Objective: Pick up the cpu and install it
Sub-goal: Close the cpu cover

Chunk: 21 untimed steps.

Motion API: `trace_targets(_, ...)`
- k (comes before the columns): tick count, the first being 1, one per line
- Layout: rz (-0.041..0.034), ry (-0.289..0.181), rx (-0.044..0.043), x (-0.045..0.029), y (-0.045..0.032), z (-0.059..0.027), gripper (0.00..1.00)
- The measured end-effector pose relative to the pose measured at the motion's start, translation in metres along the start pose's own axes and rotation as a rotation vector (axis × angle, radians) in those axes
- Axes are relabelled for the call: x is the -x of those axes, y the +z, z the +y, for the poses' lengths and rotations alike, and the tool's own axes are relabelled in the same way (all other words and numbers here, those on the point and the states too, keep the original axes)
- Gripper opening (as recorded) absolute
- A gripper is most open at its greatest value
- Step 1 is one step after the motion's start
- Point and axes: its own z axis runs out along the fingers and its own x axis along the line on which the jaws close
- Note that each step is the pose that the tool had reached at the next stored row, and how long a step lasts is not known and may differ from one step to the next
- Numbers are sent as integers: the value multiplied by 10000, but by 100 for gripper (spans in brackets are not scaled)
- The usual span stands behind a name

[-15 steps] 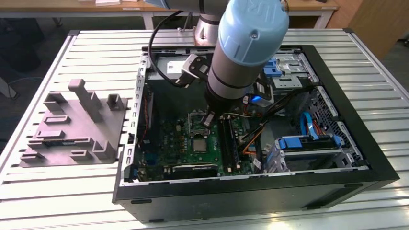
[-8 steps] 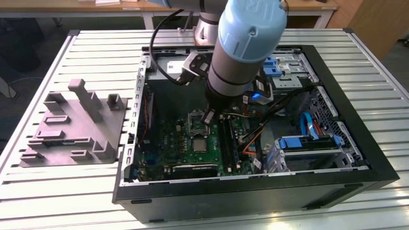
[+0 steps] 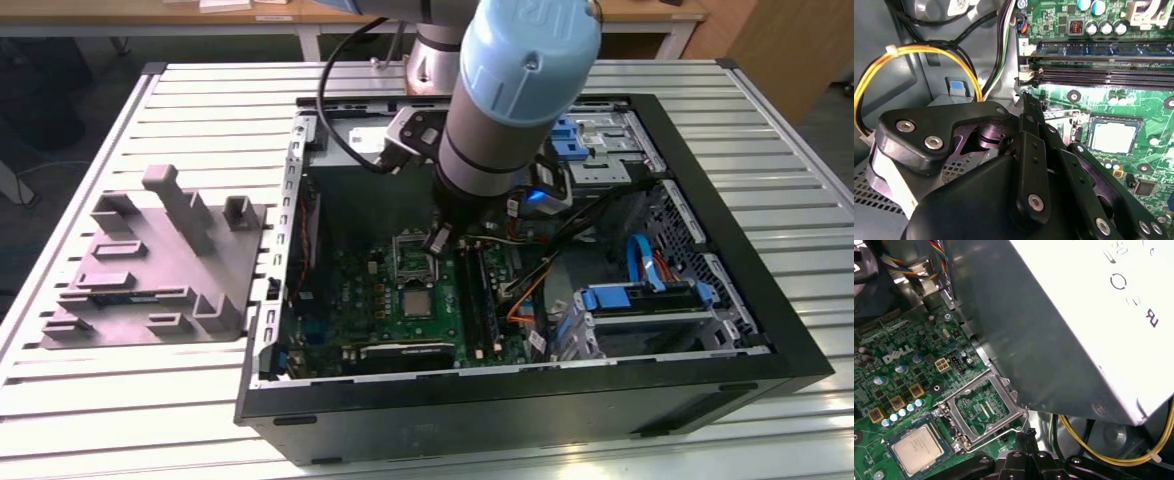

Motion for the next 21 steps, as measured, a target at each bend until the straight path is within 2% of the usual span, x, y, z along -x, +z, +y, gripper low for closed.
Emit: trace_targets(21, -6, 0, 5, 76, 112, 34, 11)
